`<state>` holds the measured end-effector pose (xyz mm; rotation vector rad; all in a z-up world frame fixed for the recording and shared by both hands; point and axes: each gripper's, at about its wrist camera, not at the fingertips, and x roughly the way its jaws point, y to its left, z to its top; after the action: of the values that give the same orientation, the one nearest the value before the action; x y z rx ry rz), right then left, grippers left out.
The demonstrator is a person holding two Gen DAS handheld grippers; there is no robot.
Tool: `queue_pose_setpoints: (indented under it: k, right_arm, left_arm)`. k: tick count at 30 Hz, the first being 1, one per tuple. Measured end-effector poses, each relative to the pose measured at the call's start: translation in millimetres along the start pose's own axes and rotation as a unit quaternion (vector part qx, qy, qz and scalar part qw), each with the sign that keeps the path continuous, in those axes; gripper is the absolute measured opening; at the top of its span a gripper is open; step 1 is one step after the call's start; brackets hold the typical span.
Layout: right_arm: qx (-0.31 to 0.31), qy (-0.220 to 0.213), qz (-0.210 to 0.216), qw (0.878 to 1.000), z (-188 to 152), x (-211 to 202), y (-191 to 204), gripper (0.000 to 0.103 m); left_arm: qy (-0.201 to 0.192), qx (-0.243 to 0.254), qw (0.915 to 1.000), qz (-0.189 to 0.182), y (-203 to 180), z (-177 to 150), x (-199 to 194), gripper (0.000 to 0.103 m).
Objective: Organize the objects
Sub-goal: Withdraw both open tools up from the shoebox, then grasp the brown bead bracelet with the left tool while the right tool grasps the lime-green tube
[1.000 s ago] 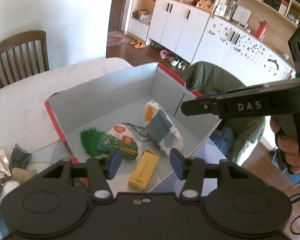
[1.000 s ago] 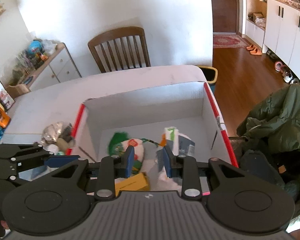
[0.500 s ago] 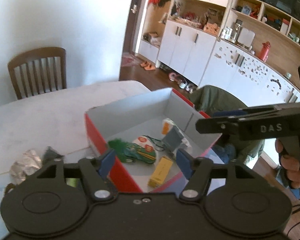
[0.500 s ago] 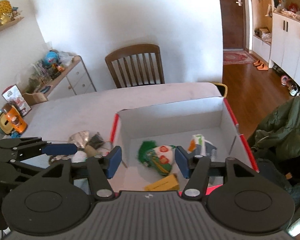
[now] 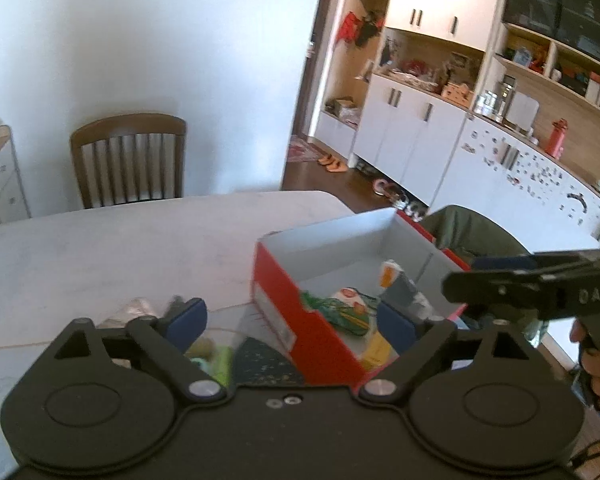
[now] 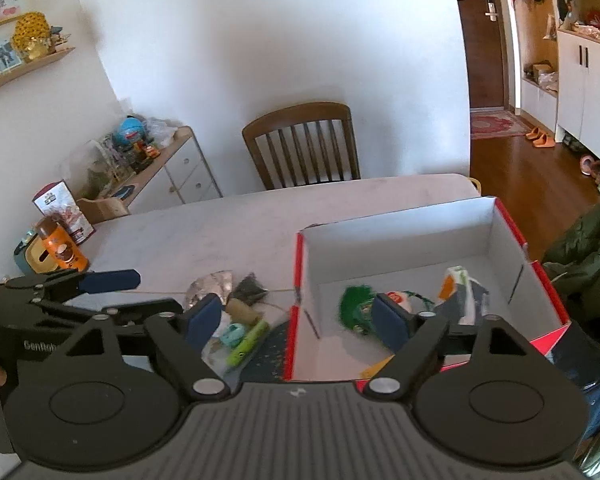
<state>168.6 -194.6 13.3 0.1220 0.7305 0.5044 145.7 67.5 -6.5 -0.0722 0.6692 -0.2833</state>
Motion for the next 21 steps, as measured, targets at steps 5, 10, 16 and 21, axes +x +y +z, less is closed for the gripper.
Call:
queue_pose_setpoints:
  k: [5,10,16,21]
  right_arm:
    - [-0.007,-0.002,0.004,1.0,-5,4,20,0.085]
    - [-0.022,-0.007,0.008,1.0,-12,8,41,0.085]
    - [-0.03,-0.005,0.012,0.999,-21,19,63,0.085]
    - [-0.038,-0.004,0.006,0.999,-26,31,81,0.085]
  left_arm:
    - [-0.012,-0.007,0.9998,0.014,17,-2,-11,0.101]
    - [-0.018,-0.014,0.9995,0.024,36,-8,-22,0.102]
    - [-0.016,-0.017,0.9991,0.037,61,-21,-29,0.102]
    - [-0.017,-0.029,0.9986,0.041,84,-29,-32,0.102]
